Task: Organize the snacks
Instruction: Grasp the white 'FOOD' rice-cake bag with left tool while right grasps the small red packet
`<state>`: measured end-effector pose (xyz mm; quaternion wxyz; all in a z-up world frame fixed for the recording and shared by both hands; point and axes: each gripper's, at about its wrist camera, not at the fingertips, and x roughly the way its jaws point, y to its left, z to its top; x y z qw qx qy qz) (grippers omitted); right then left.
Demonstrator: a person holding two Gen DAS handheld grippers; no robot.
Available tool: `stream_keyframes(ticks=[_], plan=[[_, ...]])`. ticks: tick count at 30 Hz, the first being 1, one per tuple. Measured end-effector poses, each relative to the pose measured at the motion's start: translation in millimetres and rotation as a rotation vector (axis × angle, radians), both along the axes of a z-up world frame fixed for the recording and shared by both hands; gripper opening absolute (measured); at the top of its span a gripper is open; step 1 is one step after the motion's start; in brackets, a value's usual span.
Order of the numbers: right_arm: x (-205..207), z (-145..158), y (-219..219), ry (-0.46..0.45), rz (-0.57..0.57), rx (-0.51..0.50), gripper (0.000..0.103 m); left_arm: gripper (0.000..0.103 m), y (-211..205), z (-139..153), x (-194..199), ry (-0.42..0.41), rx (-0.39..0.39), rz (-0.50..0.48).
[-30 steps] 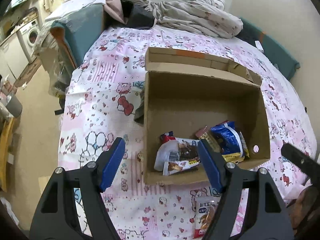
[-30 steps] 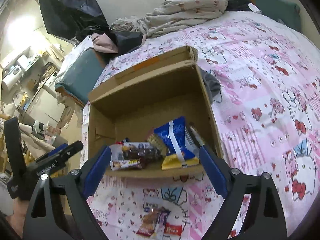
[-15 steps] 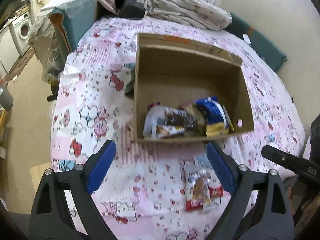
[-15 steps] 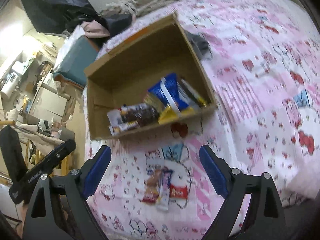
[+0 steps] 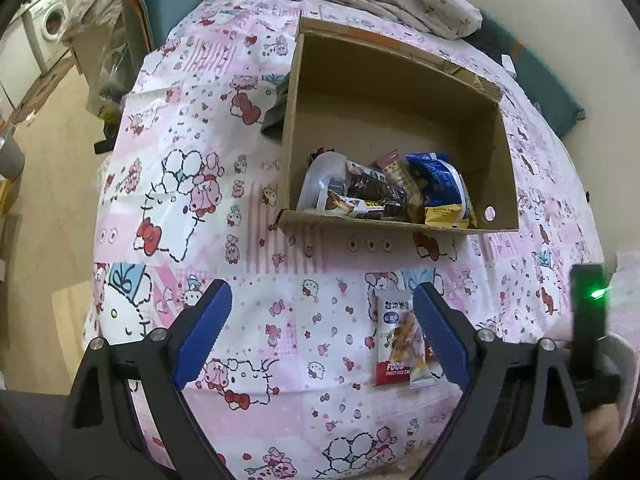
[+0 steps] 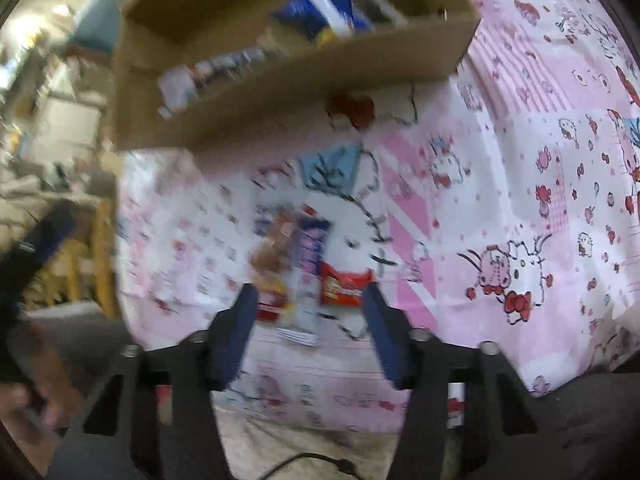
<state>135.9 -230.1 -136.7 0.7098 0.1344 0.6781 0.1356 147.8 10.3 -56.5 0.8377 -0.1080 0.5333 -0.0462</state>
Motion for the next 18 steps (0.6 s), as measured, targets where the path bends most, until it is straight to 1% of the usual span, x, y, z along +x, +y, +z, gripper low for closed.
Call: stream_keyframes(ticks=[1,2,3,4,5,7,10,14,16,18], plan=[[0.1,-5.0,-1.1,0.009,-0.002,-0.035,0.051,0.090,-0.2,-0.8,0.0,0.002,-0.001,-0.001],[0.2,-9.9,-2.5,0.025,-0.009,-0.045,0.051,0.090,-0.8,-1.8,0.2,0.004,0.001,-0.002],[0.7,-16.6,-4.9,0.054,-0.028,-0.033,0.051,0.090,-0.3,-2.7,0.9,0.010,0.001,-0.001],[1.1,-23.6,-7.2,0.083,-0.050,-0.018,0.049,0.090,-0.2,-3.8,1.5,0.016,-0.005,0.002],[1.8,-27.6,-6.8,0.094,-0.052,-0.023,0.046,0.090,-0.4,-5.0,2.2,0.021,-0.018,0.002],[3.6,-32.2,-2.0,0.093,-0.035,-0.055,0.040,0.090,-2.4,-5.7,3.2,0.027,-0.025,0.001],[8.2,-36.5,6.0,0.087,-0.018,-0.087,0.040,0.090,-5.9,-5.8,3.4,0.026,-0.030,-0.009],[12.0,-40.4,11.0,0.078,-0.012,-0.106,0.038,0.090,-8.6,-7.4,1.8,0.030,-0.032,-0.023],[11.4,-41.5,13.9,0.067,0.011,-0.140,0.030,0.090,-8.8,-8.8,0.9,0.038,-0.040,-0.024],[9.2,-40.8,17.3,0.046,0.037,-0.165,0.028,0.090,-9.0,-9.4,0.8,0.043,-0.039,-0.023]])
